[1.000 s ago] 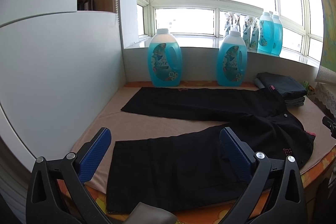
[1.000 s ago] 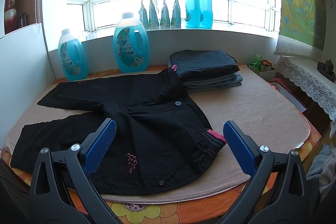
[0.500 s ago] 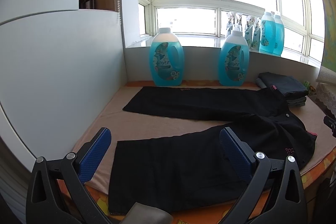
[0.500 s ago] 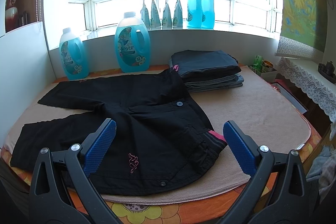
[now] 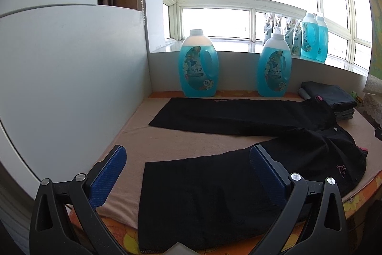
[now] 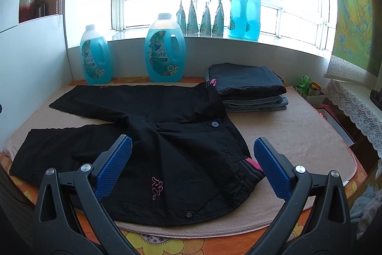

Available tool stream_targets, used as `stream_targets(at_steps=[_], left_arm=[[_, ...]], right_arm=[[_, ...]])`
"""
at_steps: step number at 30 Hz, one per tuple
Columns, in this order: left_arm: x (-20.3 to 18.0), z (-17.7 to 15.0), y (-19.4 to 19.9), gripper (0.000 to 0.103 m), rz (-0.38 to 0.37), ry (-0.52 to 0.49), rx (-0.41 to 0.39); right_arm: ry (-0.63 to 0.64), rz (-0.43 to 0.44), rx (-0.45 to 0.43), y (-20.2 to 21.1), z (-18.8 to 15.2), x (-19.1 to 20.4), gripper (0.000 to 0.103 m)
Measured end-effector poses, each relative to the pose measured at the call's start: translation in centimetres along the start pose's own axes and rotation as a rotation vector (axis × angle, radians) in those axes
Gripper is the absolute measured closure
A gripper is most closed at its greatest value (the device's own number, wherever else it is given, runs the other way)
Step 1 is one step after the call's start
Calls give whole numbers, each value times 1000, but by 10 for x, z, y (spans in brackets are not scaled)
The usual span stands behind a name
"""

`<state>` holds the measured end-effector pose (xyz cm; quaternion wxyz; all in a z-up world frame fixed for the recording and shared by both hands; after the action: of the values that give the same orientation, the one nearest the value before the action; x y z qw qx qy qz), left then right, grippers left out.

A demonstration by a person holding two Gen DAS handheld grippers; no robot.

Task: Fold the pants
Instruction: 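Move the right tool to the pants leg hem and close on it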

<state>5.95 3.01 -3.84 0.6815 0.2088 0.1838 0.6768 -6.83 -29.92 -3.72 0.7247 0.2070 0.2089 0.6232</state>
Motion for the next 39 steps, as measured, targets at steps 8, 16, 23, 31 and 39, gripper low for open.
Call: stream_targets(at_steps=[8, 16, 23, 31, 39], left_arm=[[14, -18, -7, 24, -41, -17, 53], [10, -42, -16, 47, -139, -47, 158], [4, -60, -25, 48, -198, -44, 227], [-8, -81, -29, 50, -241, -110, 291], [-17, -93, -32, 58, -302, -126, 334]], right_arm=[[207, 124, 35, 0, -16, 50, 0], [336, 320, 174, -14, -54, 98, 21], [468, 407, 283, -26, -85, 135, 43], [550, 464, 372, -41, -103, 155, 58], [586, 469, 408, -49, -107, 166, 76]])
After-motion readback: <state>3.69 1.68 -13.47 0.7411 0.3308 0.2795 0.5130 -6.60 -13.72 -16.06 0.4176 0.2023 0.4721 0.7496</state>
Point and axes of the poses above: each gripper's, at about its wrist camera, not at the fingertips, and y roughly against the way its jaws point, x to its left, z to its top, the point moved 5 cm from there along -y, roughly the way its jaws point, and after that the axes turned 4 degrees about x, right-handed, at the moved point
